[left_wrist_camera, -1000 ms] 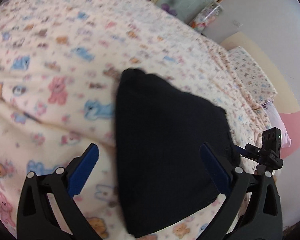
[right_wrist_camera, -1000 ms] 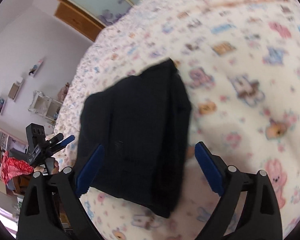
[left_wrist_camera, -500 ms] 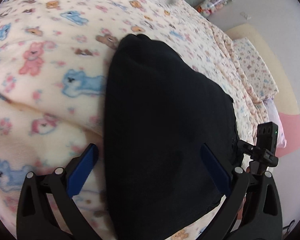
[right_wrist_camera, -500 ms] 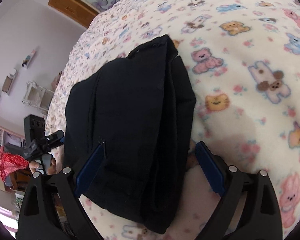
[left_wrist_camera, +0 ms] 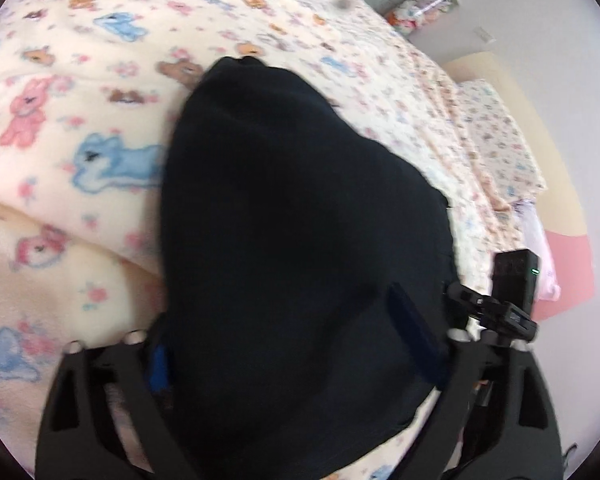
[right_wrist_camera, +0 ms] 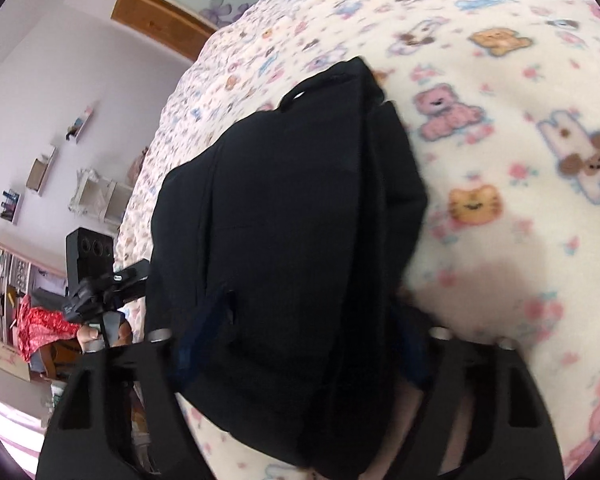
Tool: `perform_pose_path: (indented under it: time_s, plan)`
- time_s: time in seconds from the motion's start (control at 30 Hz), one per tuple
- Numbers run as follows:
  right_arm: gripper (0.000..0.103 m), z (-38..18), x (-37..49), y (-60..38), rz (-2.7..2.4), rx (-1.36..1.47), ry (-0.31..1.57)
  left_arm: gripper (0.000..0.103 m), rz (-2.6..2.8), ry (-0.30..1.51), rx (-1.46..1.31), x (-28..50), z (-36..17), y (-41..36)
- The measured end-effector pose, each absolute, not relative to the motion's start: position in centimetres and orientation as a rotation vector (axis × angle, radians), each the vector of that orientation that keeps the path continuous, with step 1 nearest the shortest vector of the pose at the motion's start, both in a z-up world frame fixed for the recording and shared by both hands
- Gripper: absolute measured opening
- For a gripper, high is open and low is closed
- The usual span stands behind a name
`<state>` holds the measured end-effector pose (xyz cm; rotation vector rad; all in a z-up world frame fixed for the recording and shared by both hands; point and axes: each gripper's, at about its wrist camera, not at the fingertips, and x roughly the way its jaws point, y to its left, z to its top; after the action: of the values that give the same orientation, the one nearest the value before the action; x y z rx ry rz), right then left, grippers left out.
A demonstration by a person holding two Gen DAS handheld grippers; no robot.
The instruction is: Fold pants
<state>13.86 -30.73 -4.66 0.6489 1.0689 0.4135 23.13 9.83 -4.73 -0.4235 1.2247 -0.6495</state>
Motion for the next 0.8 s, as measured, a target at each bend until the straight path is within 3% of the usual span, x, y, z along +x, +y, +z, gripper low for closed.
perform_pose_path:
  time_s: [0.1, 0.27, 0.33, 0.8]
  plan:
    - [0.052, -4.5, 13.2, -31.4, 0.419, 0.668, 1.027, 0.063, -0.619, 1.225, -0.442, 23.3, -4.8, 10.4]
    - [0.044, -3.5, 12.6, -30.9, 0.410, 0.635, 0.985, 0.025, -0.601, 1.187, -0.450, 22.8, -4.3, 11.5]
    - [0.041, -2.7, 12.2, -30.5, 0.410, 0.626, 0.950, 0.019, -0.611, 1.153, -0.452, 22.6, -3.6, 11.6]
    - [0.034, 3.1, 13.5, -29.2, 0.466, 0.609, 0.816, 0.017, -0.675, 0.955, -0.369, 20.9, 3.5, 9.0]
